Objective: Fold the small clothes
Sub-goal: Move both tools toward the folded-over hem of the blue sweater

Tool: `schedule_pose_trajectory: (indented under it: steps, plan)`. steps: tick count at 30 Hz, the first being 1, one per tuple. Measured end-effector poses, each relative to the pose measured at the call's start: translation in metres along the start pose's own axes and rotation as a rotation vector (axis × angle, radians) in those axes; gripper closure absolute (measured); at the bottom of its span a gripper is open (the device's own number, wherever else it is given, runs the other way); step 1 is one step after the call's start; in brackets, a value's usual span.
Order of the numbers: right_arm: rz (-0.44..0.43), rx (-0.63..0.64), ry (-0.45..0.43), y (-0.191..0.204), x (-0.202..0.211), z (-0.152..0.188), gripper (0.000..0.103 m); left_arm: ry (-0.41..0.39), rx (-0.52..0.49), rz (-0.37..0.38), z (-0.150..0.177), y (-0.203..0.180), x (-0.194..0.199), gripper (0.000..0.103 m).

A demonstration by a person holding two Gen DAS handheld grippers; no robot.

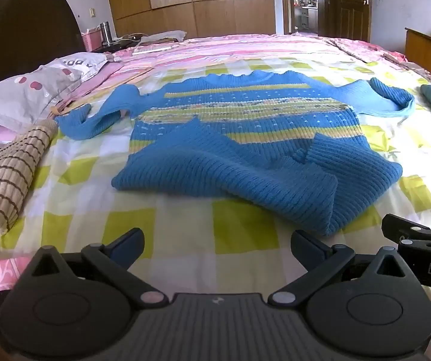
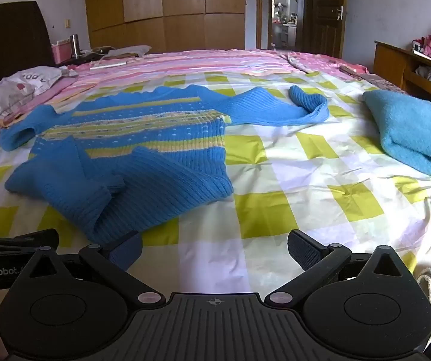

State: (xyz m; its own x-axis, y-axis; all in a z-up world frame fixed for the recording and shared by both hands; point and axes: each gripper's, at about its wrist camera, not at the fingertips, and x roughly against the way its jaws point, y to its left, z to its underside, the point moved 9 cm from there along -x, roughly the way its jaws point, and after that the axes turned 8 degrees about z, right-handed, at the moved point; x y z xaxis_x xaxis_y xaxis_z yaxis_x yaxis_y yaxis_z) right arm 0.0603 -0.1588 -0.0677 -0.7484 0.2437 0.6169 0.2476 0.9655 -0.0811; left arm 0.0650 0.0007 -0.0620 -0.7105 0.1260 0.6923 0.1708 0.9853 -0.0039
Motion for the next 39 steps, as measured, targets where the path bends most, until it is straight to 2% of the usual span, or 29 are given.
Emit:
schedule_pose_trajectory:
  steps: [12,15,31,39]
  plan:
    - [-0.008,0.0,-0.001,-0.001,-0.002,0.002,0.0,0.025,0.03,0.03,0.002,-0.008,0.0,0.0]
    - [-0.013,0.003,-0.003,-0.001,-0.003,0.003,0.0,0.028,0.038,0.044,0.003,0.001,-0.004,0.0]
    - [-0.035,0.012,-0.012,0.008,0.004,-0.004,0.0,0.01,0.1,0.07,-0.001,0.011,-0.001,0.0]
    - [-0.046,0.032,-0.039,0.014,-0.002,-0.02,0.001,-0.031,0.123,0.082,-0.013,0.023,0.001,0.0]
